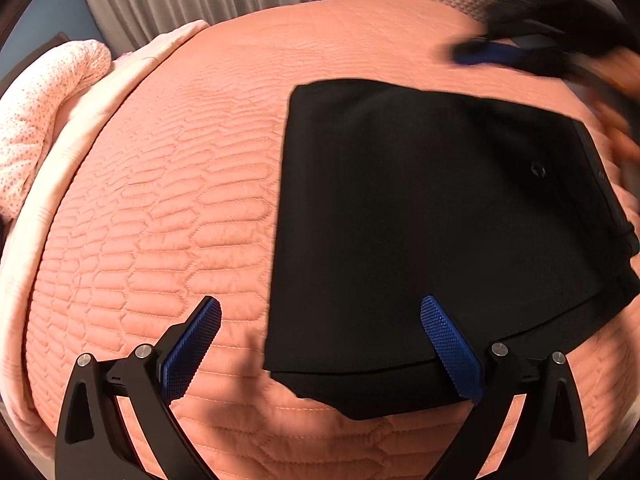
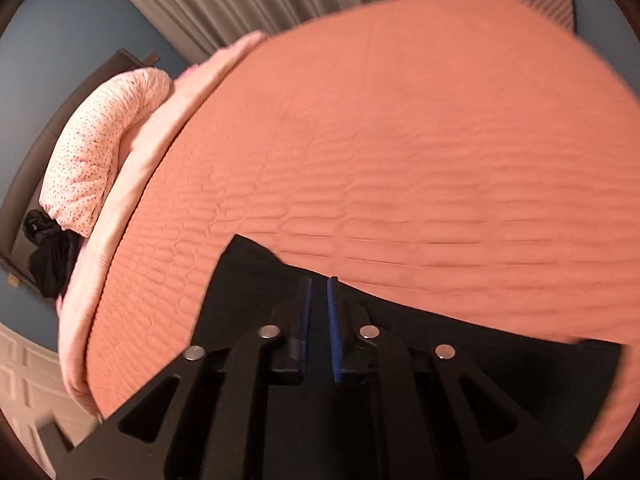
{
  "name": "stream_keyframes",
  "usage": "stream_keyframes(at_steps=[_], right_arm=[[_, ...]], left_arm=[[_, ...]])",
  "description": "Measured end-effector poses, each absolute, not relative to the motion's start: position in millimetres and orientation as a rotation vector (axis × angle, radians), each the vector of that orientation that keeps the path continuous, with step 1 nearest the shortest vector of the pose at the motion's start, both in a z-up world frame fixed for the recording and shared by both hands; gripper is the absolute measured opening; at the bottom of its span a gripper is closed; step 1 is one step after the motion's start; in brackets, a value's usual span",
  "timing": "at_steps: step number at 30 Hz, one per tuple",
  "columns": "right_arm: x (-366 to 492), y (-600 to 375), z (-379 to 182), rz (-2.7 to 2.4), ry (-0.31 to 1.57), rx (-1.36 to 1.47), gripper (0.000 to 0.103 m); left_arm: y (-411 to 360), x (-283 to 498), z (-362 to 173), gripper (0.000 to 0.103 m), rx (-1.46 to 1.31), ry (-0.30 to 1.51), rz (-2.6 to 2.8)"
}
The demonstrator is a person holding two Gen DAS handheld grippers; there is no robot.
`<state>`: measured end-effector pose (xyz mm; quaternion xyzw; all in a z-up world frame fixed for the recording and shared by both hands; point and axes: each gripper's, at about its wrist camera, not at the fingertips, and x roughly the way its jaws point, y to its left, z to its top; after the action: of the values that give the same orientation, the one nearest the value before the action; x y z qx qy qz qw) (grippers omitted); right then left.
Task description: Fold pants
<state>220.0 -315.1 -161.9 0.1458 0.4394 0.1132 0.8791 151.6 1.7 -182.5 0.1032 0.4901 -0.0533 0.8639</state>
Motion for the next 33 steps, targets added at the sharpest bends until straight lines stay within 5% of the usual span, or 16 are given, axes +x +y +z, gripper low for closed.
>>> stream_keyframes(at_steps=[1, 2, 3, 11, 13, 26, 30, 32, 33], right_arm=[[186.9, -343.2, -156.9, 0.156, 0.891, 0.290, 0.080], [172.7, -355.9, -152.3, 0.109, 0.862, 0.296, 0.096], [146.6, -391.7, -152.2, 0.067, 0.819, 0.319, 0.098], [77.2, -476.2, -241.3, 0.150, 0.883, 0.776, 0.098], [83.0, -456.4, -256.2, 0.204, 0.896, 0.810, 0.089], [110.6, -434.0, -263.3, 0.326, 0.844, 0.877, 0.079], [125.2, -425.8, -263.3, 0.313, 0.861, 0.861, 0.071], [132.0, -418.3, -259.6, 0.275, 0.893, 0.800, 0.060], [133.5, -416.0, -257.6, 0.255, 0.913, 0.767, 0.046]], left_arm=[[5.9, 151.0, -177.5, 0.098, 0.212, 1.006, -0.096], [10.2, 151.2, -173.5, 0.098, 0.208, 0.989, -0.082], [14.7, 152.1, -170.8, 0.098, 0.199, 0.982, -0.073], [37.8, 162.8, -183.3, 0.098, 0.037, 1.088, -0.049], [34.8, 160.9, -184.0, 0.098, 0.042, 1.105, -0.038], [-17.4, 150.8, -185.5, 0.098, 0.212, 1.091, -0.070], [-16.3, 154.9, -186.5, 0.098, 0.202, 1.101, -0.081], [-15.5, 158.1, -186.6, 0.098, 0.205, 1.105, -0.089], [-16.7, 158.9, -185.8, 0.098, 0.211, 1.104, -0.094]])
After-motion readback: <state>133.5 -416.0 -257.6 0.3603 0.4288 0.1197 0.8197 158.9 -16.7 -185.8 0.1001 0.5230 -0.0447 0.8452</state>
